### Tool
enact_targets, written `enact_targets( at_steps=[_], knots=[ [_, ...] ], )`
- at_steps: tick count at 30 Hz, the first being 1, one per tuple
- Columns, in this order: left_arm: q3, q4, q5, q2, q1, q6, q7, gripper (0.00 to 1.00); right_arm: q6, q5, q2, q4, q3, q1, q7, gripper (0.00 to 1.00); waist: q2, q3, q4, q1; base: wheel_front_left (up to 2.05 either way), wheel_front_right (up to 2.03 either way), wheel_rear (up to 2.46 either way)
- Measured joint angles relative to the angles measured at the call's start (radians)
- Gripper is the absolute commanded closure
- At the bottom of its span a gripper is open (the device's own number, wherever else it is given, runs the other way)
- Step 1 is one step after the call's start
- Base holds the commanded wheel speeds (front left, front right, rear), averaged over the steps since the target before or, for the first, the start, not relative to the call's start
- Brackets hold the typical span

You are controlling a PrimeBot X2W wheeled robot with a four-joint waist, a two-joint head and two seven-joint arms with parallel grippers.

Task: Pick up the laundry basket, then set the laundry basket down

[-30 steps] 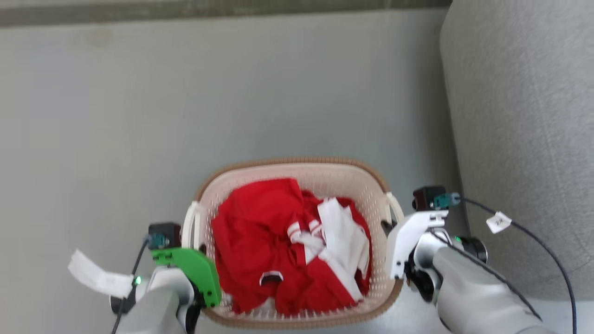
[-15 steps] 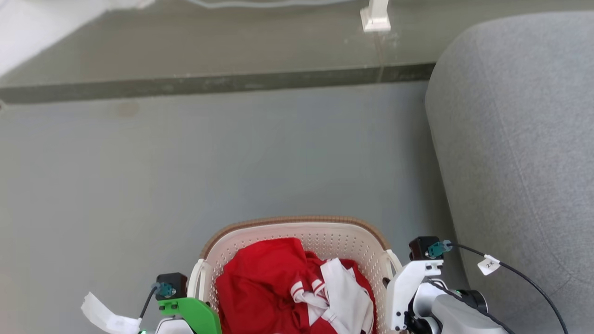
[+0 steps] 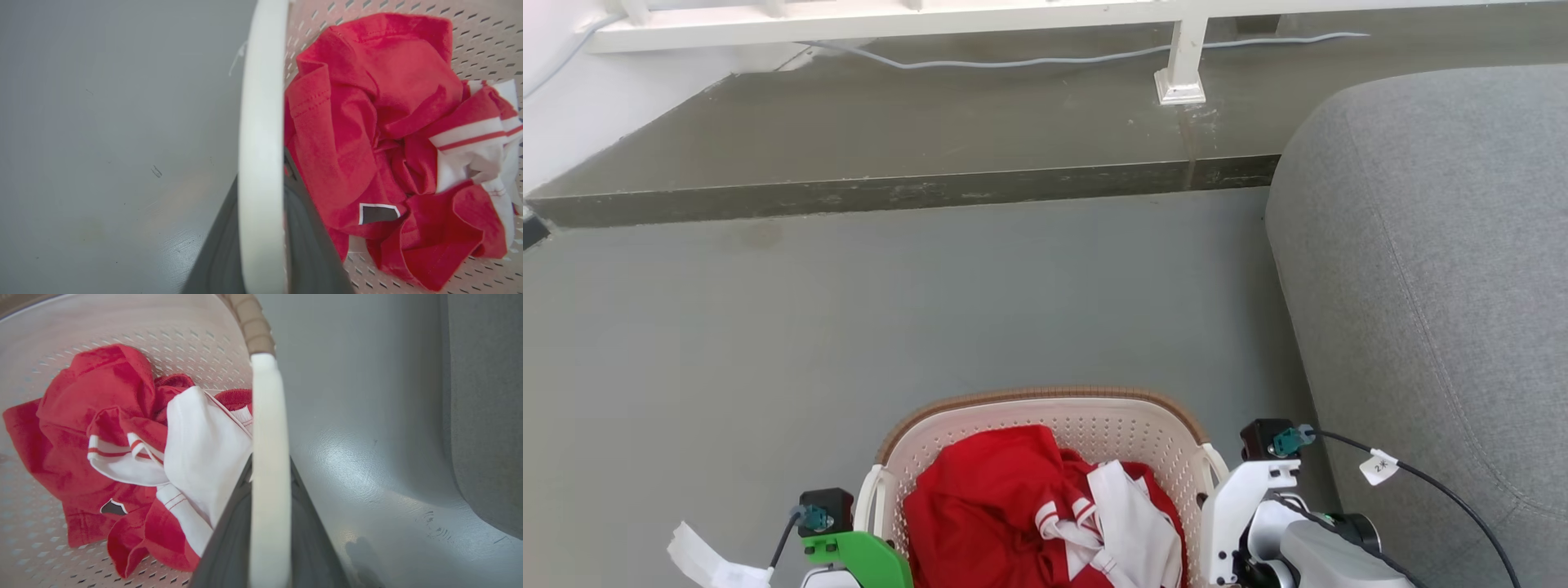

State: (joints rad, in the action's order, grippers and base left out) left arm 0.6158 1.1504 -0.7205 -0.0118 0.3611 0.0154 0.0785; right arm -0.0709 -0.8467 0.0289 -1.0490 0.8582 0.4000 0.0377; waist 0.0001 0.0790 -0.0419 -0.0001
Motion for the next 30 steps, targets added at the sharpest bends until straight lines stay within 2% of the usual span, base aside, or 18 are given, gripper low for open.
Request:
enact_targets(
  at_steps=[30],
  knots=[
    [0.044, -0.026, -0.044, 0.008, -0.008, -0.042, -0.012, 1.00, -0.029, -0.069, 0.005, 0.007, 0.063, 0.001, 0.003, 1.00, 0.0000, 0.028, -0.003, 0.0000, 0.00, 0.00, 0.00]
  ],
)
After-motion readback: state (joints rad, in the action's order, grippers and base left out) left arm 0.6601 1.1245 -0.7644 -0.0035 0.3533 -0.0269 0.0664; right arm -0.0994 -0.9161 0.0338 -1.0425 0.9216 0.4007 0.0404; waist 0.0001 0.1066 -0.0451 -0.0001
